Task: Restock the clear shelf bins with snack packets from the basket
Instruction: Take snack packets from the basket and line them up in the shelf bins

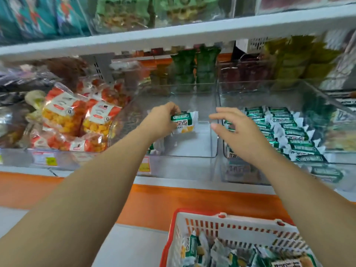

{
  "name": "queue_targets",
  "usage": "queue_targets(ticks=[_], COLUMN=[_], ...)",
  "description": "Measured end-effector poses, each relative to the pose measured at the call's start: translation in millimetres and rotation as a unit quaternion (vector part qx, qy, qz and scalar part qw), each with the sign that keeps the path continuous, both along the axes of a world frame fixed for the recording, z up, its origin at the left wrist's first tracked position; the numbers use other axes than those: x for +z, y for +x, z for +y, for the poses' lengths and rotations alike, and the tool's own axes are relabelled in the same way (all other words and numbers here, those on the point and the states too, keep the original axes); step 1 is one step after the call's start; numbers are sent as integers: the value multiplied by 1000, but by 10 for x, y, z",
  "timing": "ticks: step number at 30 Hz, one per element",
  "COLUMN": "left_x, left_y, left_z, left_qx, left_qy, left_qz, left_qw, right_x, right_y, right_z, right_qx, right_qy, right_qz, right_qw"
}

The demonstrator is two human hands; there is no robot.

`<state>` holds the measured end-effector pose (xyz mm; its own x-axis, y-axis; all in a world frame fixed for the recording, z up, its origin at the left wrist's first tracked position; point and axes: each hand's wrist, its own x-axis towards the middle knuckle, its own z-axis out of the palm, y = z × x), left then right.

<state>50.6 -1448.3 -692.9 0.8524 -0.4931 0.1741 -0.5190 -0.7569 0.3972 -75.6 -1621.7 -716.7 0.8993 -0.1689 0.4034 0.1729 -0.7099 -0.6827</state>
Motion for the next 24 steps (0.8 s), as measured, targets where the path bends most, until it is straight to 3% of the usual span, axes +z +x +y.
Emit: queue_targets(ticks=[6, 13, 24], left_x=[-284, -415, -468], left_y=[635, 946, 1057], left_z=[-307, -350, -378], left_qx=[22, 66, 93], left_qy=[90, 176, 223], left_qz=[-25, -50, -84], left_qw=[995, 981, 967], right_x=[-38, -51, -29], right_y=[209, 227, 205], right_z=[-146, -168, -145], right_qx=[22, 33, 31], right_qy=[71, 86, 83], right_qz=[-42, -53, -37], right_qw=[996, 994, 995])
